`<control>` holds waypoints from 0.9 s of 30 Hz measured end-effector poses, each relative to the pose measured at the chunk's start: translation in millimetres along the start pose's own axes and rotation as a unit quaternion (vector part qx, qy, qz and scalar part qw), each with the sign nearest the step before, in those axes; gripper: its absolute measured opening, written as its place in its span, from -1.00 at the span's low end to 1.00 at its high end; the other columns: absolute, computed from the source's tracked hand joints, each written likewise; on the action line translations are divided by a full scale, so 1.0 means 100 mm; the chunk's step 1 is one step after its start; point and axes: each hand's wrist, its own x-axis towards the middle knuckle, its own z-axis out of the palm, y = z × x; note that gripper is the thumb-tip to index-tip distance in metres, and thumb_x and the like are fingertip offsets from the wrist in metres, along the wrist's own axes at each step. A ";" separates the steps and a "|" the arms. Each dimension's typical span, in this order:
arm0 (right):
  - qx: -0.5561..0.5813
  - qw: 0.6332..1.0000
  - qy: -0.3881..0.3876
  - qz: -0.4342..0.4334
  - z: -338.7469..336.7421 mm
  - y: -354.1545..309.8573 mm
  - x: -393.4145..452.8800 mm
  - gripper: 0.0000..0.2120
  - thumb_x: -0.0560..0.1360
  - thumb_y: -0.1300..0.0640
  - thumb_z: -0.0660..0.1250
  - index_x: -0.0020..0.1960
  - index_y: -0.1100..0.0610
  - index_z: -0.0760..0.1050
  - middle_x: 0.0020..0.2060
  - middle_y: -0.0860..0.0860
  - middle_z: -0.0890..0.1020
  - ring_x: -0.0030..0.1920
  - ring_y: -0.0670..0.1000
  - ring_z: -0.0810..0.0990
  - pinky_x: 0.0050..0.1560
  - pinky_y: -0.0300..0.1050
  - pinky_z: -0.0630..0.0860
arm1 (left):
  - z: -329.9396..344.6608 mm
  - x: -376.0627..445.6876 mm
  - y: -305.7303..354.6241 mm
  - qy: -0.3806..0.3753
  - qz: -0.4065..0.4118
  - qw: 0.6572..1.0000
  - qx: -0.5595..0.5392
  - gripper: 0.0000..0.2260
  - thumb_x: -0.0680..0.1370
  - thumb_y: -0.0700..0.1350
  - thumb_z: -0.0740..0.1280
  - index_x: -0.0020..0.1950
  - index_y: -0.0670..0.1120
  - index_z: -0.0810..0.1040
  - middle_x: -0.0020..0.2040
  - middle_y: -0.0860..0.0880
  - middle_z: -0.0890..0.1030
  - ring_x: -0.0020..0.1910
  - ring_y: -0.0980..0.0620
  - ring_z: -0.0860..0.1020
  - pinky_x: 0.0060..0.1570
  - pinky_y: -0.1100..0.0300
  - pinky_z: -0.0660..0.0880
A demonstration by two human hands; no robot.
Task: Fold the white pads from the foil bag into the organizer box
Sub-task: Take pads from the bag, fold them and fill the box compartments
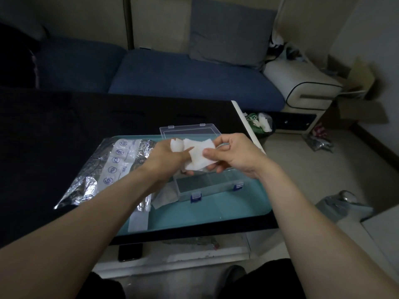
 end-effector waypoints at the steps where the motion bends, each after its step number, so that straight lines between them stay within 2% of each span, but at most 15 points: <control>1: -0.001 1.000 0.026 0.000 0.04 0.02 0.02 -0.86 0.49 0.24 0.48 -0.03 0.21 0.54 -0.27 0.10 0.73 -0.28 0.06 0.72 -0.43 -0.24 0.54 | 0.02 -0.02 0.01 0.001 0.001 1.000 -0.013 -0.94 0.54 -0.33 0.37 -0.07 -0.19 0.57 -0.22 -0.11 0.67 -0.35 0.00 0.65 -0.46 0.13 0.59; 4: -0.034 0.993 0.110 0.001 0.09 0.04 0.07 -0.81 0.47 0.13 0.53 -0.03 0.17 0.55 -0.26 0.05 0.69 -0.31 -0.01 0.66 -0.44 -0.24 0.49 | 0.04 -0.03 0.05 -0.001 -0.018 0.998 -0.066 -0.99 0.57 -0.28 0.35 -0.05 -0.21 0.55 -0.17 -0.12 0.67 -0.32 0.00 0.68 -0.37 0.10 0.64; 7: -0.069 0.991 0.106 0.036 0.09 0.04 0.07 -0.74 0.50 0.02 0.49 0.08 0.15 0.57 -0.18 -0.01 0.65 -0.24 -0.05 0.59 -0.36 -0.21 0.48 | 0.01 -0.03 0.08 -0.014 -0.040 0.995 -0.086 -0.92 0.58 -0.25 0.34 0.05 -0.23 0.54 -0.05 -0.18 0.67 -0.25 -0.05 0.70 -0.30 0.07 0.66; 9: -0.052 0.992 0.112 0.029 0.08 0.05 0.06 -0.82 0.50 0.04 0.50 -0.03 0.12 0.60 -0.21 -0.04 0.65 -0.26 -0.08 0.57 -0.33 -0.21 0.48 | 0.00 -0.03 0.09 -0.006 -0.039 0.996 -0.079 -0.95 0.59 -0.27 0.33 0.03 -0.23 0.53 -0.06 -0.18 0.66 -0.26 -0.08 0.69 -0.29 0.07 0.66; 13: 0.000 0.978 0.205 -0.033 -0.05 0.03 0.08 -0.88 0.50 0.11 0.50 -0.15 0.06 0.57 -0.37 -0.14 0.63 -0.33 -0.10 0.54 -0.37 -0.24 0.46 | -0.04 0.01 0.04 0.042 -0.024 0.999 -0.021 -0.97 0.58 -0.30 0.33 -0.04 -0.20 0.52 -0.07 -0.15 0.64 -0.30 -0.08 0.68 -0.33 0.13 0.63; 15: 0.060 0.984 0.166 -0.035 -0.14 -0.01 0.05 -0.90 0.47 0.12 0.51 -0.12 0.09 0.59 -0.39 -0.15 0.64 -0.34 -0.10 0.54 -0.35 -0.24 0.49 | -0.07 0.02 0.02 0.044 -0.016 0.999 0.017 -0.94 0.58 -0.28 0.35 0.03 -0.23 0.53 -0.05 -0.17 0.64 -0.38 -0.01 0.67 -0.37 0.17 0.62; 17: 0.094 0.994 0.050 -0.020 -0.20 -0.05 -0.01 -0.82 0.37 0.13 0.54 -0.08 0.14 0.61 -0.31 -0.08 0.68 -0.32 -0.09 0.57 -0.32 -0.24 0.53 | -0.08 0.00 0.03 0.038 -0.002 0.998 0.058 -0.88 0.58 -0.26 0.36 0.10 -0.22 0.52 -0.08 -0.14 0.63 -0.43 0.06 0.65 -0.45 0.25 0.57; 19: 0.057 0.998 -0.031 0.008 -0.15 -0.06 -0.05 -0.74 0.31 0.14 0.55 -0.06 0.19 0.61 -0.25 0.01 0.71 -0.32 -0.06 0.61 -0.34 -0.24 0.56 | -0.07 -0.01 0.02 0.031 0.018 0.995 0.093 -0.86 0.56 -0.23 0.38 0.11 -0.19 0.54 -0.13 -0.08 0.63 -0.39 0.11 0.65 -0.46 0.28 0.54; 21: -0.019 1.000 -0.005 0.020 -0.01 -0.03 -0.01 -0.72 0.33 0.15 0.59 -0.04 0.20 0.59 -0.25 0.06 0.71 -0.35 -0.06 0.64 -0.37 -0.23 0.54 | -0.05 -0.01 0.01 0.022 0.026 0.996 0.080 -0.82 0.56 -0.19 0.40 0.13 -0.22 0.58 -0.11 -0.10 0.66 -0.23 0.01 0.66 -0.38 0.21 0.56; 23: -0.056 0.995 0.078 0.026 0.12 0.02 0.07 -0.68 0.37 0.09 0.60 0.01 0.16 0.57 -0.22 0.05 0.69 -0.34 -0.08 0.64 -0.36 -0.23 0.52 | -0.02 0.01 -0.01 0.023 0.019 0.999 0.037 -0.84 0.57 -0.18 0.38 0.12 -0.21 0.59 -0.09 -0.11 0.67 -0.14 -0.06 0.65 -0.33 0.18 0.56; 25: -0.055 0.991 0.112 0.040 0.17 0.05 0.12 -0.62 0.41 -0.01 0.57 0.12 0.13 0.55 -0.11 0.03 0.66 -0.20 -0.06 0.64 -0.29 -0.20 0.53 | -0.02 0.00 0.03 0.031 -0.009 0.999 -0.025 -0.90 0.59 -0.19 0.35 0.08 -0.18 0.57 -0.09 -0.08 0.66 -0.16 0.00 0.65 -0.37 0.24 0.56; 27: -0.039 0.994 0.087 0.047 0.16 0.08 0.15 -0.63 0.46 0.00 0.53 0.16 0.16 0.57 -0.06 0.02 0.67 -0.11 -0.05 0.64 -0.22 -0.18 0.56 | -0.02 -0.03 0.08 0.015 -0.043 0.994 -0.098 -0.89 0.60 -0.20 0.33 0.09 -0.21 0.55 -0.09 -0.14 0.67 -0.20 -0.02 0.68 -0.37 0.19 0.60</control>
